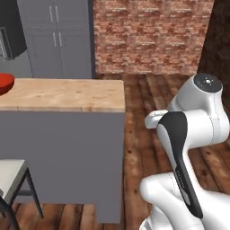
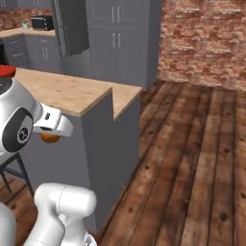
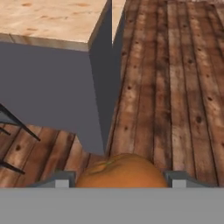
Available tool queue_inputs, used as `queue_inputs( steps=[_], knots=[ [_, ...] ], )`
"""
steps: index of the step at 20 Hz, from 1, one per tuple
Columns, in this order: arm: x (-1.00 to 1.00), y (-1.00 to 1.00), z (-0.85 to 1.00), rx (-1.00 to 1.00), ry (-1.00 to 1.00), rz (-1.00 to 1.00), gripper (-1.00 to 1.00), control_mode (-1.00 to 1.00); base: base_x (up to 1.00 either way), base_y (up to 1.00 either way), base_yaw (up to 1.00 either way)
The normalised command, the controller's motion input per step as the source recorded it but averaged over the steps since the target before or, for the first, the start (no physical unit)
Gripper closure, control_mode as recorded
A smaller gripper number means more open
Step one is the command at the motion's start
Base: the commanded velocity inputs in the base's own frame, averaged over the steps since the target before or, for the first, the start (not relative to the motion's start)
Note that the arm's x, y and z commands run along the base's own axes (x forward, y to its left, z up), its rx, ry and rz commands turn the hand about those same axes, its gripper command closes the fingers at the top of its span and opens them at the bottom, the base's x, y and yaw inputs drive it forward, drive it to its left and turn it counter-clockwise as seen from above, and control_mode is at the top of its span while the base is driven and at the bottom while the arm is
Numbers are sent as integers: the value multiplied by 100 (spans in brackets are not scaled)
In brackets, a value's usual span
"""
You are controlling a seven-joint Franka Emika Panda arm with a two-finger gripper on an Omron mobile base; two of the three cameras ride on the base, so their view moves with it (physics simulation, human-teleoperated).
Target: Retrieve the tangerine and banana from the fridge and place them into the bowl on the dining table.
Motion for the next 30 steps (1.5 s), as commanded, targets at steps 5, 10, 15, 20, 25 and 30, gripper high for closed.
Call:
queue_inputs(
  steps=[5, 10, 15, 20, 25, 30],
  knots=[
    [0, 0, 0, 0, 0, 0, 100, 100, 0, 78, -22],
    [0, 0, 0, 0, 0, 0, 100, 100, -1, 78, -21],
    [0, 0, 0, 0, 0, 0, 100, 100, -1, 69, -19],
    [0, 0, 0, 0, 0, 0, 100, 100, 0, 57, -18],
    [0, 0, 0, 0, 0, 0, 100, 100, 0, 48, -16],
    [0, 0, 0, 0, 0, 0, 100, 100, 0, 45, -15]
  ],
)
